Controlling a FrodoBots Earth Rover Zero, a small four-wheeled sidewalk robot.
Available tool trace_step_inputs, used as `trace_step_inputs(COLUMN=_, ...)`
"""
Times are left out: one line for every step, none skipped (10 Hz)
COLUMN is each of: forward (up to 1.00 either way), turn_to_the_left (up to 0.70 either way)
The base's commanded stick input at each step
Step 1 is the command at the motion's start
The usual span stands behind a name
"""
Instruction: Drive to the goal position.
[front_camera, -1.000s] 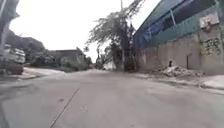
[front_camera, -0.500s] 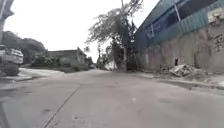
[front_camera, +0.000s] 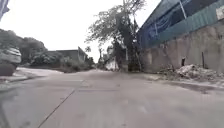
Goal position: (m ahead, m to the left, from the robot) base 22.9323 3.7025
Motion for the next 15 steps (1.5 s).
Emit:
trace_step_inputs(forward=0.85, turn_to_the_left=0.0)
trace_step_inputs(forward=0.85, turn_to_the_left=0.0)
trace_step_inputs(forward=0.85, turn_to_the_left=0.0)
trace_step_inputs(forward=0.85, turn_to_the_left=0.0)
trace_step_inputs(forward=0.85, turn_to_the_left=0.0)
trace_step_inputs(forward=0.85, turn_to_the_left=0.0)
trace_step_inputs(forward=0.85, turn_to_the_left=0.0)
trace_step_inputs(forward=0.85, turn_to_the_left=0.0)
trace_step_inputs(forward=0.85, turn_to_the_left=0.0)
trace_step_inputs(forward=0.85, turn_to_the_left=0.0)
trace_step_inputs(forward=0.85, turn_to_the_left=0.0)
trace_step_inputs(forward=0.85, turn_to_the_left=0.0)
trace_step_inputs(forward=0.85, turn_to_the_left=0.0)
trace_step_inputs(forward=0.85, turn_to_the_left=0.0)
trace_step_inputs(forward=0.85, turn_to_the_left=0.0)
